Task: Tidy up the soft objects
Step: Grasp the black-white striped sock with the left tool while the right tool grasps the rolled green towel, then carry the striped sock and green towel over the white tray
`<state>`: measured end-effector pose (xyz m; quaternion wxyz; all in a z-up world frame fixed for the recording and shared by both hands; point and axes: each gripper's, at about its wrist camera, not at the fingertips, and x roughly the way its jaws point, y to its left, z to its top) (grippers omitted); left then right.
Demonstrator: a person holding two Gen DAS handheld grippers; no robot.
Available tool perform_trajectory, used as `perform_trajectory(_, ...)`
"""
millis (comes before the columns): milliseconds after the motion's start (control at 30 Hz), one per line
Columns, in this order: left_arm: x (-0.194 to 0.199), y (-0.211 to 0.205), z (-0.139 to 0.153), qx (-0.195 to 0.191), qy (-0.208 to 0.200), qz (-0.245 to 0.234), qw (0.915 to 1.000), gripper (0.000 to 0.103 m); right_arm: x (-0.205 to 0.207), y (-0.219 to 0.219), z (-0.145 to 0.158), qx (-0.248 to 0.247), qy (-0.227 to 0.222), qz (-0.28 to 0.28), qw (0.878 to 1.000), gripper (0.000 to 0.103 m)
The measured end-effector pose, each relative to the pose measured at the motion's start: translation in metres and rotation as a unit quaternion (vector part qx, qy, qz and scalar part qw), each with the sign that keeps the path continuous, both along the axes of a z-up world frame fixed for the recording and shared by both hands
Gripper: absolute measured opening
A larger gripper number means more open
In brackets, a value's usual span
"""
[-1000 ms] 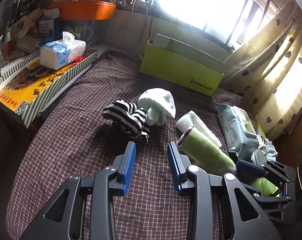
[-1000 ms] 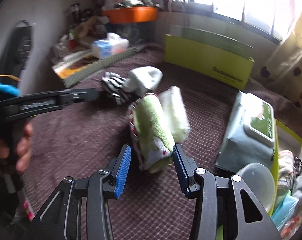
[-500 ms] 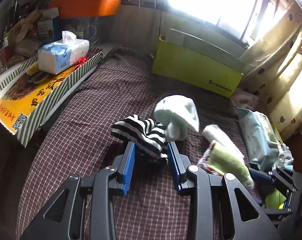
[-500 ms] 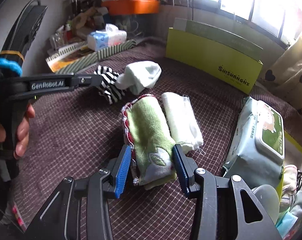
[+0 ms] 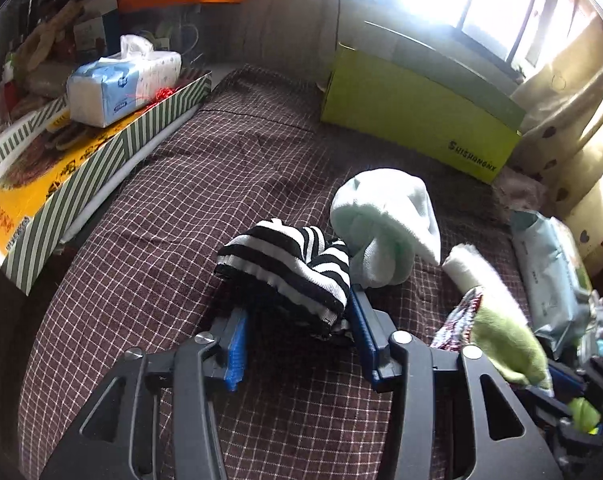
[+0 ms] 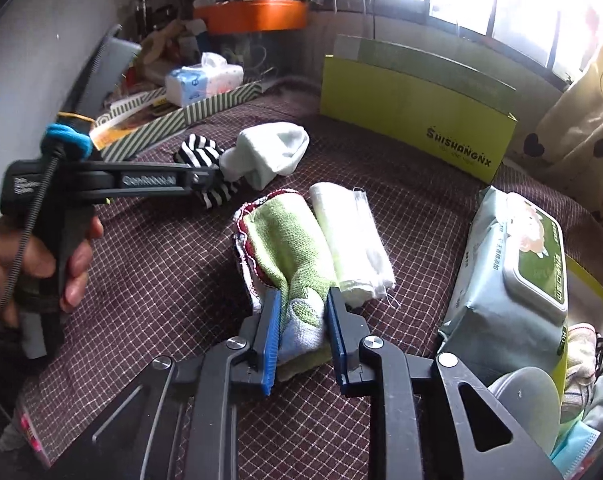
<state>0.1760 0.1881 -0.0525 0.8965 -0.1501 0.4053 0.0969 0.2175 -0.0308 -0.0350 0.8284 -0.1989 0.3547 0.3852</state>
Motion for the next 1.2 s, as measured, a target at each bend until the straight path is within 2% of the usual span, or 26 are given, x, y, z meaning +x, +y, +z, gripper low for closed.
perform_trajectory(33,0.0,-0.002,-0.001,0.006,0.004,0.0,1.0,0.021,-0.002,-0.001,0.001,0.002,0.0,0.001,1.0,0.02)
perform_trajectory(133,-0.007,-0.001,0.003,0.007,-0.005,0.005,0.9999,0.012,-0.007,-0.007,0.004,0.015,0.004,0.004,1.0,0.019)
perform_trajectory(633,-0.074,-0.035,0.042,0.021,-0.062,-0.002,0.9979,0.011,-0.036,-0.049,0.037,0.088,-0.005,-0.01,0.996,0.019)
perform_trajectory(1200,-0.112,-0.076,0.073,0.03,-0.099,-0.017,0.9945,0.012,-0.063,-0.109,0.07,0.154,-0.033,-0.045,0.987,0.019)
